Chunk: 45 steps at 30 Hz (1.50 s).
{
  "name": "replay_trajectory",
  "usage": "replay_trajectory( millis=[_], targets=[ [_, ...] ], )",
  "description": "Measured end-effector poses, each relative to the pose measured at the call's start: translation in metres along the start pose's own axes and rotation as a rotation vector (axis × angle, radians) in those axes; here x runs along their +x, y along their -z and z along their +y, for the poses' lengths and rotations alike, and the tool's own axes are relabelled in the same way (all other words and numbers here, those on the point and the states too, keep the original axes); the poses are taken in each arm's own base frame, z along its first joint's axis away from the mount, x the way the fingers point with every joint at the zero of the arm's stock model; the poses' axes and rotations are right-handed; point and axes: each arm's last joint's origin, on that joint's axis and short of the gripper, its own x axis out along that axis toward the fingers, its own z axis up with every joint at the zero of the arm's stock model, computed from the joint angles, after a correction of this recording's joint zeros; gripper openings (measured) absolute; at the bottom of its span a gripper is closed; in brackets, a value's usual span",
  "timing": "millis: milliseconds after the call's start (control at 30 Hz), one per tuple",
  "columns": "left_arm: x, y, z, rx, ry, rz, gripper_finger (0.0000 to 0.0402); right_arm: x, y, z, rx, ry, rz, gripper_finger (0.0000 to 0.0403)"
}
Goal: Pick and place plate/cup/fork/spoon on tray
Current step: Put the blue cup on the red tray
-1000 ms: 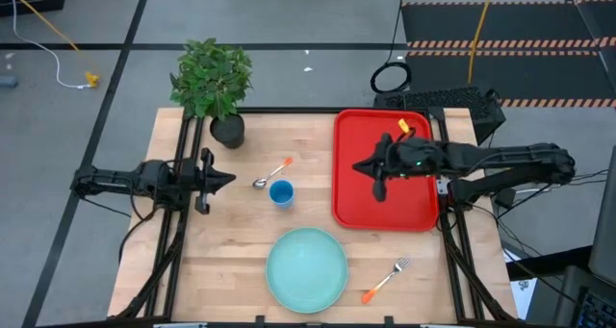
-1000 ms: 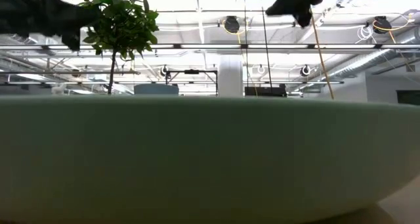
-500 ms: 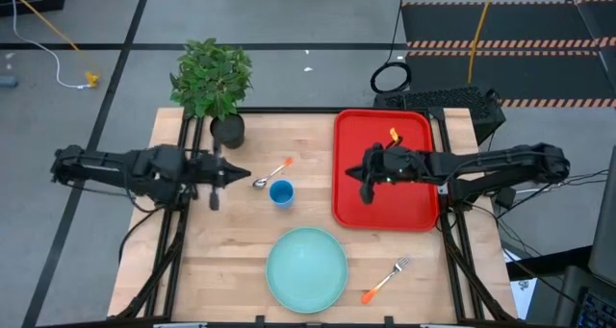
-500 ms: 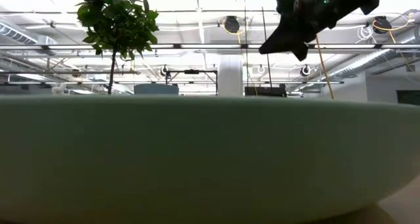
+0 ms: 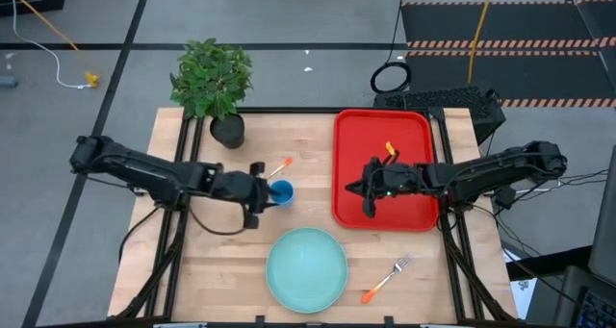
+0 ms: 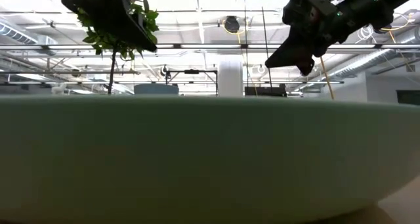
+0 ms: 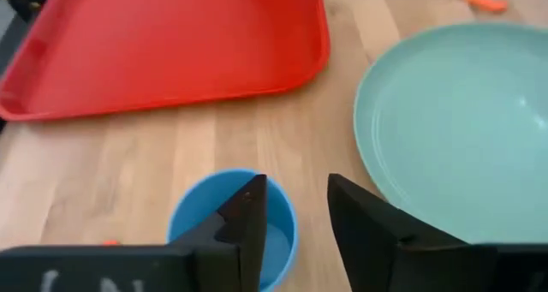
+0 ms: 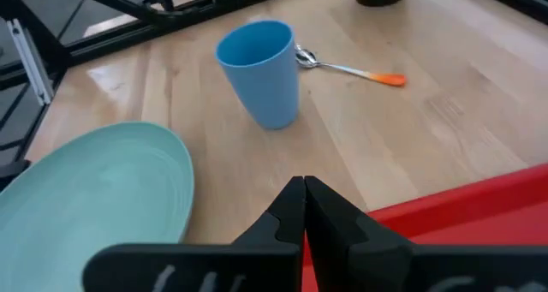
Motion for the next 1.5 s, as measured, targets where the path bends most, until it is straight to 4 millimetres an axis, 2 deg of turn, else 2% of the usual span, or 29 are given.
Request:
replay_trajectory(
  millis=[133, 333, 733, 900, 1033, 1367, 1500],
  targets=[
    [0.02, -0.001, -0.003, 0.049, 0.006, 0.066, 0.0143, 0.0, -0.001, 0.0, -0.018, -0.001, -0.005, 0.0],
    [0.034, 0.003, -0.004, 0.074, 0.008, 0.167, 0.0145, 0.0, -0.001, 0.0, -0.018, -0.001, -0.004, 0.0],
    [0.034, 0.014, -0.001, 0.103, -0.039, 0.284, 0.0145, 0.0, -0.002, 0.001, -0.015, -0.005, -0.016, 0.0],
    [0.034, 0.015, 0.002, 0.183, -0.037, 0.293, 0.0144, 0.0, -0.002, 0.001, -0.013, -0.001, -0.021, 0.0],
    [0.034, 0.015, 0.0, 0.261, -0.02, 0.293, 0.0121, 0.0, -0.003, 0.001, 0.015, -0.007, -0.034, 0.0],
    [0.034, 0.015, 0.0, 0.305, -0.01, 0.298, 0.0021, -0.001, -0.009, 0.007, 0.021, -0.031, -0.101, 0.0],
    [0.034, 0.015, 0.0, 0.335, 0.0, 0.295, 0.0007, 0.0, -0.01, 0.014, 0.016, -0.039, -0.145, 0.0]
  ],
)
